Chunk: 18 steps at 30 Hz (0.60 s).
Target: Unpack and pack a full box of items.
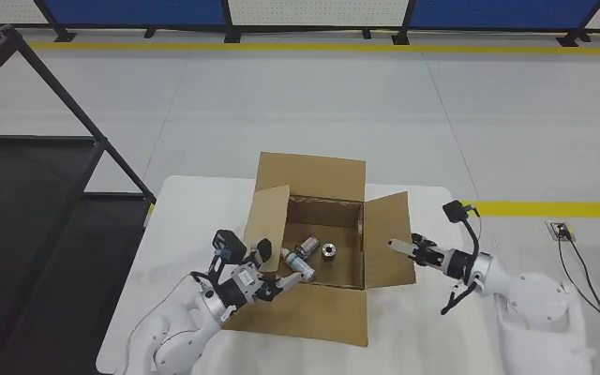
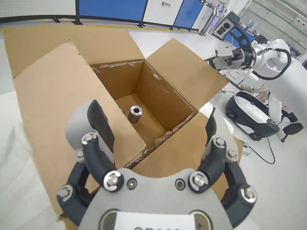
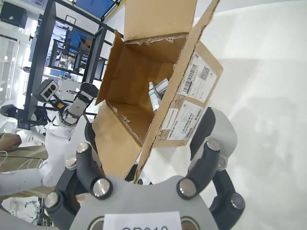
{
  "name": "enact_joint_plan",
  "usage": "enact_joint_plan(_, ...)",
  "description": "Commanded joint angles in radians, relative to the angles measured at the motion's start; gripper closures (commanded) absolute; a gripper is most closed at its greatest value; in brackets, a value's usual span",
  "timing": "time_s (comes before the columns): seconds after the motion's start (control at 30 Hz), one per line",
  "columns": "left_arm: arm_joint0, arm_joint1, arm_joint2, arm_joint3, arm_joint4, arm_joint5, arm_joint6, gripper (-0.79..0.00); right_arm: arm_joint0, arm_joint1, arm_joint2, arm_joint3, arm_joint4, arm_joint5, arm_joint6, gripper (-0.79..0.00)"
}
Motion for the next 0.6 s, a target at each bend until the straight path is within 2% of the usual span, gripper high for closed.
enact_joint_plan(0.0,-0.021,-0.001,0.02,0.016,0.021,0.015,-0.005,-0.785,0.007,0.005,-0.015,-0.002,0.026,-0.025,0.01,-0.785)
enact_joint_plan(0.27,-0.069,-0.006,0.069,0.062,0.052,0.044,0.0,-0.785,0.033,0.017,-0.103,-0.029,0.172,-0.076,0.056,-0.785)
enact_joint_plan(0.47,-0.08,-0.006,0.078,0.081,0.04,0.053,0.012,-0.785,0.075,0.012,-0.242,-0.015,0.144,-0.029,-0.019,-0.785)
enact_joint_plan(0.57,-0.08,-0.006,0.078,0.081,0.04,0.053,0.012,-0.785,0.102,0.008,-0.315,0.007,0.067,-0.005,-0.077,-0.785)
